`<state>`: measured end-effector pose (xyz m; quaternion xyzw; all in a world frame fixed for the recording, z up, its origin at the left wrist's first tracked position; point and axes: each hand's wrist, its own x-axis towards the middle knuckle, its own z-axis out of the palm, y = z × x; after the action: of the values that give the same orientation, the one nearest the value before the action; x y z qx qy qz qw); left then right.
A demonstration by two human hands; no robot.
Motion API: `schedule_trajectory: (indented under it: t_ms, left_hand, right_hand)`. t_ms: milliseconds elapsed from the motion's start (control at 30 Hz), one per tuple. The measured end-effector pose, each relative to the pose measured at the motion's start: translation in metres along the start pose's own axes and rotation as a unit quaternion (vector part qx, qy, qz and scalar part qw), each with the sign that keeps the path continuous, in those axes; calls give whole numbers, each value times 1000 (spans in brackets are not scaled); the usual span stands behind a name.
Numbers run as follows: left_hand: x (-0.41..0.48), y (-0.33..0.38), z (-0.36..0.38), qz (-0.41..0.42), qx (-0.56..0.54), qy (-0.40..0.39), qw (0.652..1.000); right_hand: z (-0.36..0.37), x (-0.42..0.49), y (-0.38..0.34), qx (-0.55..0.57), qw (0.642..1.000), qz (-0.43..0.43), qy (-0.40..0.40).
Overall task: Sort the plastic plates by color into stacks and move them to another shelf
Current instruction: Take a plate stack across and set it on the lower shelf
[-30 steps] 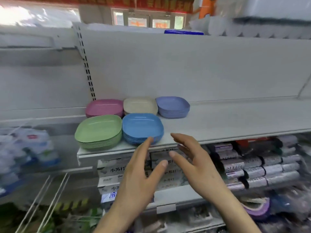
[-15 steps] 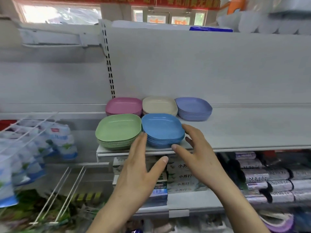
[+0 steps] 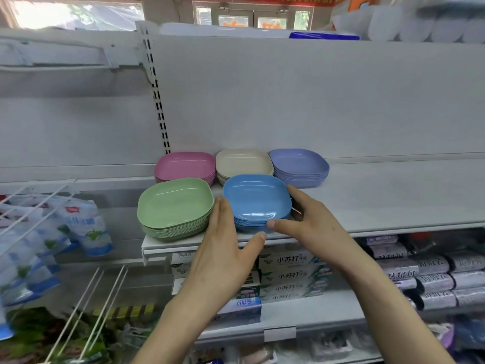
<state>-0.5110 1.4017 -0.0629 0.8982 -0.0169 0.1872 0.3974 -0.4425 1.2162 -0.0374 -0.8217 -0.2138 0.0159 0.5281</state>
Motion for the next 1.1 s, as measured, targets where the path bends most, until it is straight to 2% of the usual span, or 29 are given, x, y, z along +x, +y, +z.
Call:
schedule_trajectory:
  t_ms: [267, 500, 833, 1100]
  left_hand:
    - [25, -7, 1, 3, -43, -19, 999]
    - [28, -11, 1, 38, -71, -3, 997]
    - [49, -1, 25, 96, -129, -73, 984]
    - [32, 29, 65, 165, -194, -182, 950]
  right_hand:
    - [-7, 5, -2, 22, 999, 8, -25]
    - [-8, -6, 0, 33, 999, 4, 8]
    - [-19, -37, 5, 36, 986, 46, 153]
    - [-27, -115, 0, 12, 956, 81, 282]
